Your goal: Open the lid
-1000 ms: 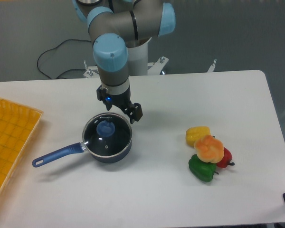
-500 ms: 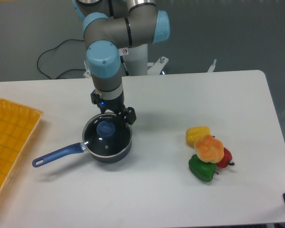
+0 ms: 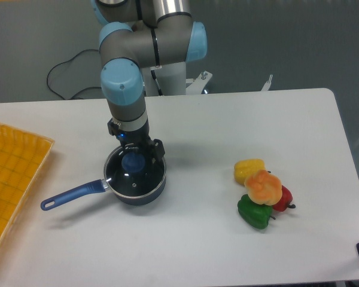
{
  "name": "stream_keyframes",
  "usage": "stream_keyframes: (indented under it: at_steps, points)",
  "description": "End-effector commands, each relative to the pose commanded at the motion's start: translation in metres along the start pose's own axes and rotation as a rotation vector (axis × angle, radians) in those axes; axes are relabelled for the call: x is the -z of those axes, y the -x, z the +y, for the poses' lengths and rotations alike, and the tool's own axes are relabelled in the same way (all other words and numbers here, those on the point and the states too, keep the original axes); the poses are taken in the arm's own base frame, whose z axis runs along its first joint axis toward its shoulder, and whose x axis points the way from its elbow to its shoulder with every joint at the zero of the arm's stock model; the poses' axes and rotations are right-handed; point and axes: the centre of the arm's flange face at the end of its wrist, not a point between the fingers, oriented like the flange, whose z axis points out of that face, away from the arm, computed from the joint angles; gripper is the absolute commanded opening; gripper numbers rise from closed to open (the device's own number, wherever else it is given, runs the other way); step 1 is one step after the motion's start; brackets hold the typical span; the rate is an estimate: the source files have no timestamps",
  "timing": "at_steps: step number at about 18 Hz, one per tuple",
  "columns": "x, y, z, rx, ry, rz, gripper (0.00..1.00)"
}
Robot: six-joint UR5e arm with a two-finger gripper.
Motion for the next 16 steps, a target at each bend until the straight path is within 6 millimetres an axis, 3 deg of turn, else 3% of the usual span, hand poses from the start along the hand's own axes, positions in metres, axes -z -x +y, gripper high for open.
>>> stream_keyframes:
  at_steps: [16]
  points:
    - [-0.0059, 0.0031, -0.0078, 0.017, -0.02, -0.014, 0.98]
